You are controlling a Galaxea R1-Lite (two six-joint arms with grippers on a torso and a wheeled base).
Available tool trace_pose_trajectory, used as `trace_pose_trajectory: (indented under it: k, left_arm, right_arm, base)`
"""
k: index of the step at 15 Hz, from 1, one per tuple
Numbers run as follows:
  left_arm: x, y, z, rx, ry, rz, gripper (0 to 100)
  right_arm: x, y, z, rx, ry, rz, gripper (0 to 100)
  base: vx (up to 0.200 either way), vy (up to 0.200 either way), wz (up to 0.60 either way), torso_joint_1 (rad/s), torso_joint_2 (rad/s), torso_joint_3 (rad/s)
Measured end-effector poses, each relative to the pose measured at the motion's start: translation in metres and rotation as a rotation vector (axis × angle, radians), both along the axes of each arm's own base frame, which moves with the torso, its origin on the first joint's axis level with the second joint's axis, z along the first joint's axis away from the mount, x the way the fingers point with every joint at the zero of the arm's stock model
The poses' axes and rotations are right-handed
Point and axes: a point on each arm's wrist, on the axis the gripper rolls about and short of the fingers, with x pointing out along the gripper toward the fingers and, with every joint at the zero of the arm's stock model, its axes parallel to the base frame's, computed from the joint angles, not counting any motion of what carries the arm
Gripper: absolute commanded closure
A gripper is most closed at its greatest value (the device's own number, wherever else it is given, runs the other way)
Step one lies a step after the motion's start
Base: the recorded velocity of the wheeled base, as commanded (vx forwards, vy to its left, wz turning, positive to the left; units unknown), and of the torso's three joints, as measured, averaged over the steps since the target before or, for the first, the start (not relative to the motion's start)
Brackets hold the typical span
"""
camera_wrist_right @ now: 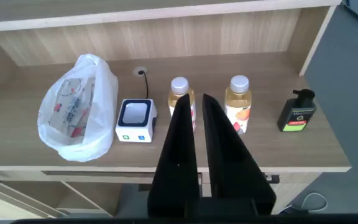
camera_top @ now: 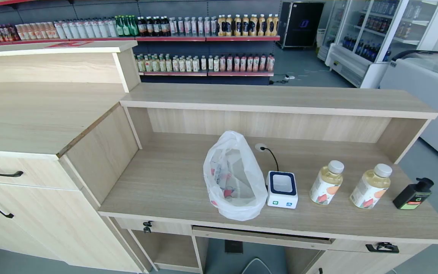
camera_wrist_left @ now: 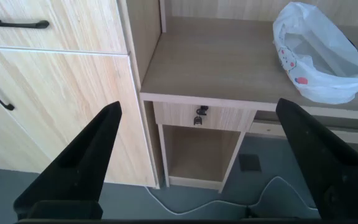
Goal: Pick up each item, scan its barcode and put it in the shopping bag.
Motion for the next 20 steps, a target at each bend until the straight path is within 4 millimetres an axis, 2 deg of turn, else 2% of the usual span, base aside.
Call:
trace_pose_trajectory:
  k: [2,4,6,9,11,14,16,20]
  left_arm:
    - [0.0,0.0,0.0,0.0,0.0,0.0,0]
    - [0.0,0.0,0.0,0.0,0.0,0.0,0]
    - [0.0,0.0,0.0,0.0,0.0,0.0,0]
    - [0.0,0.0,0.0,0.0,0.0,0.0,0]
    - [0.0,0.0,0.0,0.0,0.0,0.0,0]
    - [0.0,0.0,0.0,0.0,0.0,0.0,0]
    - [0.0,0.0,0.0,0.0,0.0,0.0,0]
    - [0.0,0.0,0.0,0.0,0.0,0.0,0]
  right_arm:
    - [0.049,-0.001,0.018,-0.004,0.016,0.01,0]
    - [0.1,-0.005,0.018,-0.006,0.038,0.008,0]
    - [0.148,-0.014,0.004,-0.015,0.05,-0.019,0]
    - [0.197,-0.03,-0.039,-0.055,0.125,-0.06,0]
    - [0.218,-0.037,-0.071,-0.071,0.198,-0.072,0]
    - [0.233,-0.042,-0.11,-0.079,0.322,-0.083,0]
    - [0.238,-0.037,-0.123,-0.078,0.366,-0.071,0]
    - [0.249,-0.025,-0.136,-0.08,0.369,-0.027,0]
  base:
    - [0.0,0.0,0.0,0.0,0.0,0.0]
    - [0.0,0.0,0.0,0.0,0.0,0.0]
    - [0.0,0.0,0.0,0.0,0.0,0.0]
    - [0.0,0.0,0.0,0.0,0.0,0.0]
    - [0.0,0.0,0.0,0.0,0.0,0.0]
    - [0.0,0.0,0.0,0.0,0.0,0.0]
    - [0.0,0.0,0.0,0.0,0.0,0.0]
    - [0.0,0.0,0.0,0.0,0.0,0.0]
